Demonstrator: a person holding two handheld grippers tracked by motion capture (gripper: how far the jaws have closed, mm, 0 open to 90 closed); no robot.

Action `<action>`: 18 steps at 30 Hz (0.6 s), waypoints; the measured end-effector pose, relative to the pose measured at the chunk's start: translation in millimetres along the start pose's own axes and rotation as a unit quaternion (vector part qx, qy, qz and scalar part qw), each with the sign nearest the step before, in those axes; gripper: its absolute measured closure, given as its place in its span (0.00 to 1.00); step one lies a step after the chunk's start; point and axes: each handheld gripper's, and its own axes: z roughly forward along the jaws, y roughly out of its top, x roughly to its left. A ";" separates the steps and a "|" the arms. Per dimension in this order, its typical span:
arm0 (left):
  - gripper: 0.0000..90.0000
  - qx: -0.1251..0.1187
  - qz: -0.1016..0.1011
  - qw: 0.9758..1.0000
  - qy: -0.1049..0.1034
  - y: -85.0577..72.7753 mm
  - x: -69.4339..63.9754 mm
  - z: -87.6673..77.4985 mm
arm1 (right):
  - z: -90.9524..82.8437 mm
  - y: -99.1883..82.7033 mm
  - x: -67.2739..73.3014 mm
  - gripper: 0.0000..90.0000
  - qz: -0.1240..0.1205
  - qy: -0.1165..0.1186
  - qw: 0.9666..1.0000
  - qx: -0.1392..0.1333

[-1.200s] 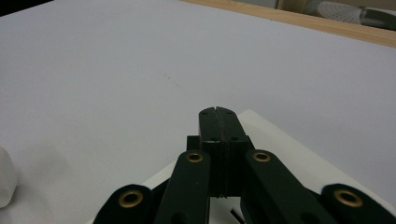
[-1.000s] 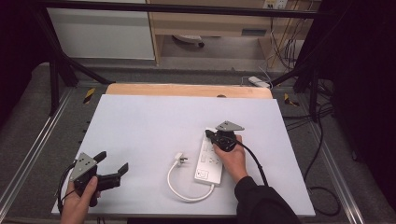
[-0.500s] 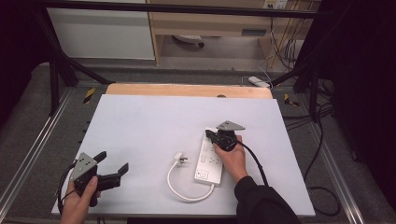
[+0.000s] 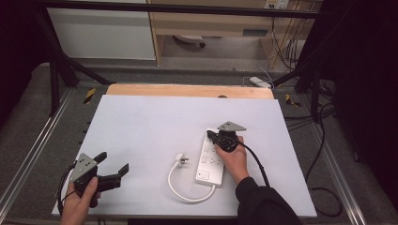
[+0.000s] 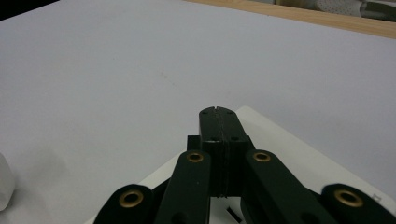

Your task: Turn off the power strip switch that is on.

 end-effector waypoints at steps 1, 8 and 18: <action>0.06 0.001 0.000 1.000 0.000 -0.1 -0.1 0.0 | -0.1 0.0 0.1 1.00 0.000 0.000 1.000 0.000; 0.06 0.001 0.000 1.000 0.001 -0.3 0.0 -0.1 | -2.0 1.3 -0.5 1.00 -0.004 -0.001 1.000 -0.002; 0.06 0.001 -0.002 1.000 0.005 -1.0 -0.4 0.3 | -9.5 6.2 -6.0 1.00 0.002 0.001 1.000 -0.020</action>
